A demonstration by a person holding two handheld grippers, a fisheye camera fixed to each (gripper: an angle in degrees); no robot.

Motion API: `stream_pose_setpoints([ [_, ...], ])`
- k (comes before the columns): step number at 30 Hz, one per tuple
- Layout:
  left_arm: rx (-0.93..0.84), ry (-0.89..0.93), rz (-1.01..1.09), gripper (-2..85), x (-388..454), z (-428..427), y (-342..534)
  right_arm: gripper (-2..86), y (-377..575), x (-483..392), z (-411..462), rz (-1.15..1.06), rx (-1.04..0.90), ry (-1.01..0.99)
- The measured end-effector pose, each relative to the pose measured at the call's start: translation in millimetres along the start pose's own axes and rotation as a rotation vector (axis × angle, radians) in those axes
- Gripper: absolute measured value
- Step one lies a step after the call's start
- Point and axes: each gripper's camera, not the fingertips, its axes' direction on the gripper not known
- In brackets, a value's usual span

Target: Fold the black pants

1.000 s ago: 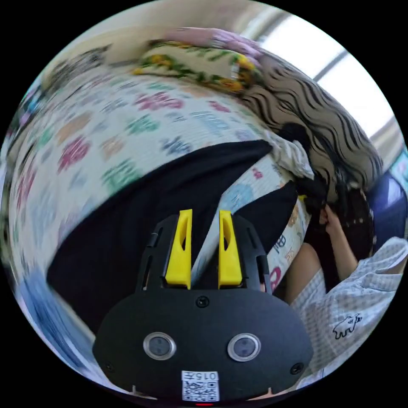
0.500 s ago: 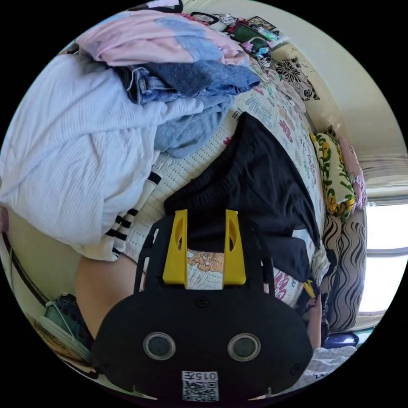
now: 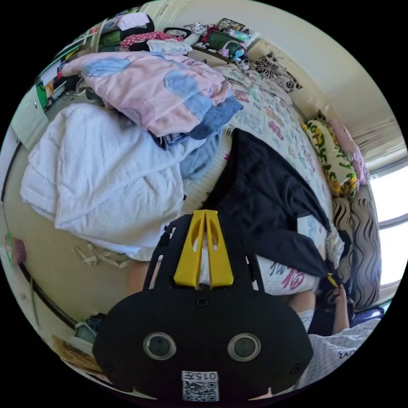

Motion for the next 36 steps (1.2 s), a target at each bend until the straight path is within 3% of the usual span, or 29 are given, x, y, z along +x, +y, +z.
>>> stream_pose_setpoints([
  [4, -0.119, 0.047, 0.004, 9.4, 6, -1, 6, 6.1, 12, 6, 8, 0.034, -0.043, 0.193],
  [8, -0.195, 0.122, -0.003, 10.2, 20, 13, 9, 8.1, 7, 5, 25, 0.065, -0.046, 0.026],
  [10, -0.217, -0.042, 0.07, 5.5, 35, 14, 11, 4.1, -1, -1, 43, 0.083, -0.067, 0.08],
  [12, -0.217, -0.013, 0.128, 2.6, 42, 3, 12, 1.6, -4, -9, 51, 0.077, -0.079, 0.169],
  [15, -0.123, -0.046, 0.18, 1.5, 46, -42, 19, 1.0, 0, -21, 44, 0.057, -0.033, 0.149],
  [18, -0.101, -0.066, 0.207, 1.5, 42, -72, 31, 3.0, 3, -23, 49, 0.053, -0.087, 0.141],
  [21, -0.181, -0.118, 0.238, 2.3, 38, -68, 44, 6.9, 6, -27, 58, 0.029, -0.113, 0.278],
  [24, -0.227, -0.146, 0.266, 4.5, 39, -63, 57, 7.9, 11, -34, 54, 0.015, -0.082, 0.294],
  [27, -0.153, -0.215, 0.283, 7.2, 48, -88, 65, 8.1, 14, -54, 37, -0.052, 0.013, 0.331],
  [32, -0.008, -0.318, 0.391, 8.1, 82, -123, 56, 8.1, -10, -84, 32, -0.128, 0.064, 0.202],
  [36, 0.055, -0.192, 0.456, 8.1, 112, -126, 36, 8.1, -55, -82, 53, -0.032, 0.096, -0.083],
])
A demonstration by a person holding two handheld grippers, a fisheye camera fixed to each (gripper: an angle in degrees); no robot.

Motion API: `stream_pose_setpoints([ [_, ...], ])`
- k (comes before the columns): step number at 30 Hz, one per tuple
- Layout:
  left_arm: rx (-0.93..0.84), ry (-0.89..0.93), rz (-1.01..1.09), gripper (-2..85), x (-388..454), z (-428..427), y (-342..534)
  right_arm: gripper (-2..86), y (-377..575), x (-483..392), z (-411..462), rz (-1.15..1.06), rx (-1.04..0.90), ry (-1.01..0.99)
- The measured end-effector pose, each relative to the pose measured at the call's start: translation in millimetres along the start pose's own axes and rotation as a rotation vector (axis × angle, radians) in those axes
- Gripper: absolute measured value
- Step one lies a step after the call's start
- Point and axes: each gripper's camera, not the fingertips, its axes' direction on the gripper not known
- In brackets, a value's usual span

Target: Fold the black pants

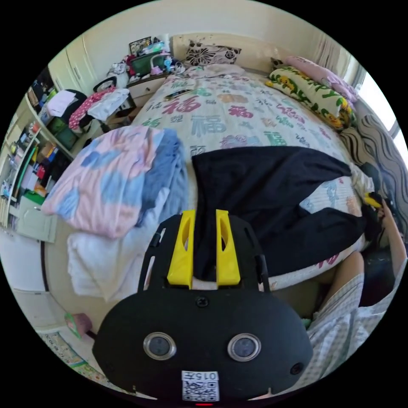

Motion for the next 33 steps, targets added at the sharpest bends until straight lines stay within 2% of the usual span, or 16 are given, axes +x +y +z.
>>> stream_pose_setpoints([
  [4, -0.021, 0.188, -0.002, 8.3, 12, 23, -30, 8.3, -43, 1, 31, 0.088, 0.014, -0.076],
  [6, -0.073, 0.227, 0.009, 8.3, 20, 39, -38, 8.3, -59, -1, 43, 0.106, 0.018, -0.106],
  [10, -0.209, 0.255, 0.037, 8.0, 36, 73, -41, 7.7, -88, -1, 72, 0.155, -0.013, -0.139],
  [14, -0.245, 0.255, 0.034, 7.2, 38, 79, -32, 2.3, -100, 3, 89, 0.171, -0.085, -0.153],
  [17, -0.24, 0.245, 0.03, 6.1, 34, 74, -25, 1.3, -107, -9, 80, 0.075, -0.115, -0.016],
  [20, -0.262, 0.187, 0.065, 6.3, 34, 72, -21, 2.4, -106, -26, 78, -0.044, -0.148, 0.249],
  [22, -0.271, 0.182, 0.071, 7.3, 34, 67, -19, 4.6, -94, -35, 69, -0.097, -0.134, 0.388],
  [27, -0.241, 0.109, 0.099, 9.1, 25, 29, 1, 4.2, -25, -31, 10, -0.249, 0.023, 0.398],
  [29, -0.256, 0.081, 0.059, 10.0, 13, 16, 17, 5.1, 9, -10, -4, -0.245, 0.011, 0.385],
  [33, -0.293, 0.117, -0.111, 10.7, -25, -2, 64, 8.1, 75, 55, -3, -0.098, -0.055, 0.338],
])
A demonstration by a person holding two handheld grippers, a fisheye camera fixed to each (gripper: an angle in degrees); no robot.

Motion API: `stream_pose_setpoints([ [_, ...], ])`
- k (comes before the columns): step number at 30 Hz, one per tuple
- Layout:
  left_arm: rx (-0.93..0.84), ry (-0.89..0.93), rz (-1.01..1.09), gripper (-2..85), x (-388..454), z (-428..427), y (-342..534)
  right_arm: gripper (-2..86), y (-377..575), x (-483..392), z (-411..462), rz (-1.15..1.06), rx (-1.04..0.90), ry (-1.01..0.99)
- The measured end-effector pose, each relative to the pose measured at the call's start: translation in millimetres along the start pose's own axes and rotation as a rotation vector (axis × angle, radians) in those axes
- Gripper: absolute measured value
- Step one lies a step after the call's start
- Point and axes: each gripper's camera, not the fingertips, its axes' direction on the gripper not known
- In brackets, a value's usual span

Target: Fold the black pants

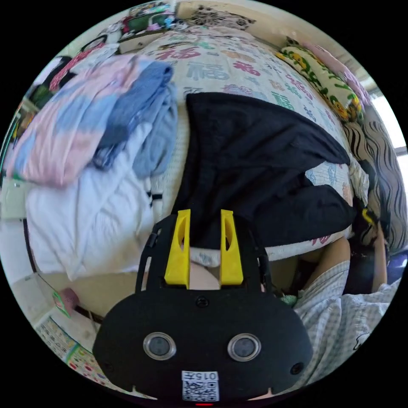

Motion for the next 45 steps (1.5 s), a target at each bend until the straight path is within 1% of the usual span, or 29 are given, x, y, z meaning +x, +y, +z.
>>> stream_pose_setpoints([
  [3, 0.013, 0.124, -0.078, 10.6, -18, 2, 21, 8.5, 19, 29, 33, 0.127, -0.066, -0.115],
  [6, -0.03, 0.168, -0.093, 9.8, -21, 14, 22, 7.9, 15, 41, 63, 0.228, -0.109, -0.228],
  [8, -0.041, 0.131, -0.089, 8.0, -20, 17, 20, 7.2, 10, 44, 71, 0.289, -0.114, -0.225],
  [10, -0.052, 0.076, -0.032, 3.8, -17, 16, 18, 4.0, 5, 43, 73, 0.247, -0.137, -0.168],
  [12, -0.045, 0.11, -0.035, 1.9, -21, 10, 20, 1.0, 4, 47, 68, 0.253, -0.129, -0.192],
  [13, -0.012, 0.12, -0.044, 1.3, -24, 1, 25, 0.4, 4, 49, 63, 0.253, -0.121, -0.206],
  [16, 0.067, 0.15, -0.055, 0.6, -28, -21, 42, -0.2, 5, 57, 55, 0.218, -0.139, -0.171],
  [18, 0.069, 0.163, -0.056, 0.5, -30, -24, 48, -0.3, 7, 64, 54, 0.227, -0.141, -0.163],
  [21, 0.012, 0.162, -0.052, 1.0, -30, -12, 47, -0.1, 9, 73, 59, 0.251, -0.159, -0.125],
  [24, -0.048, 0.108, -0.038, 2.1, -25, -3, 43, 1.0, 10, 74, 62, 0.241, -0.099, -0.164],
  [26, -0.055, 0.098, -0.036, 3.3, -25, -5, 42, 2.6, 11, 74, 62, 0.241, -0.093, -0.162],
  [28, -0.026, 0.136, -0.069, 6.0, -33, -15, 47, 4.6, 16, 78, 54, 0.238, -0.052, -0.164],
  [32, 0.041, 0.197, -0.161, 7.9, -58, -32, 64, 5.1, 27, 92, 43, 0.273, -0.003, -0.202],
  [37, 0.113, 0.25, -0.25, 8.4, -86, -43, 85, 5.1, 47, 105, 35, 0.28, 0.058, -0.347],
  [44, 0.137, 0.375, -0.378, 11.2, -102, -29, 74, 5.1, 55, 108, 42, 0.28, 0.055, -0.377],
  [45, 0.132, 0.419, -0.402, 11.3, -104, -24, 70, 5.3, 55, 110, 44, 0.284, 0.059, -0.386],
])
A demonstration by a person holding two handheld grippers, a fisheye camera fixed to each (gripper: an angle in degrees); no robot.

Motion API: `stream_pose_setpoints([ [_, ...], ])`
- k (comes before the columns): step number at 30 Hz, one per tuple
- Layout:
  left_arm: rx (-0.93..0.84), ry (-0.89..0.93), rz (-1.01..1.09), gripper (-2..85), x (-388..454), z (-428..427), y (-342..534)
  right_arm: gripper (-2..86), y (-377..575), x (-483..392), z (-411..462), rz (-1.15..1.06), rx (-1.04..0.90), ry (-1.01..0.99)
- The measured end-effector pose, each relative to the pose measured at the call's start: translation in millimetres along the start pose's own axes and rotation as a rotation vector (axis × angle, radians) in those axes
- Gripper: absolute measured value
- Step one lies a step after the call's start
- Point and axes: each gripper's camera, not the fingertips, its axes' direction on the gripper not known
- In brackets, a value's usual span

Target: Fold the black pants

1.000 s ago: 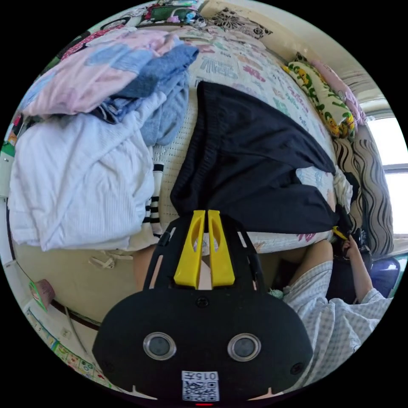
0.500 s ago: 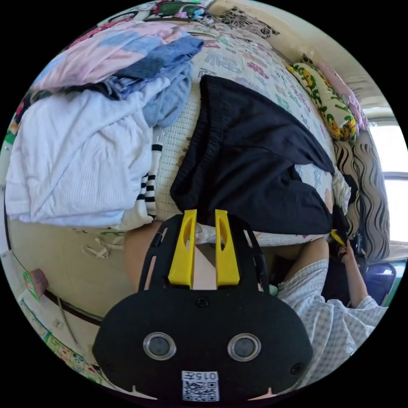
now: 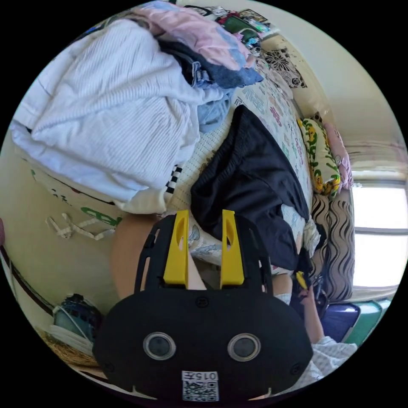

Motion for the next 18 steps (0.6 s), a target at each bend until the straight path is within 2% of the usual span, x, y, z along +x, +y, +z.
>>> stream_pose_setpoints([
  [3, -0.016, -0.02, -0.052, 9.7, -2, 8, -9, 5.7, -1, 8, 1, 0.02, -0.008, -0.007],
  [7, -0.017, -0.041, -0.038, 2.9, -5, 1, -14, 6.0, -6, 24, -5, 0.063, 0.02, 0.003],
  [12, 0.056, -0.029, 0.016, 0.8, -2, -25, -15, 6.6, -17, 45, -14, 0.138, 0.067, -0.068],
  [18, 0.021, -0.114, 0.038, 0.8, 8, -28, -26, 6.8, -41, 58, -18, 0.184, 0.083, -0.096],
])
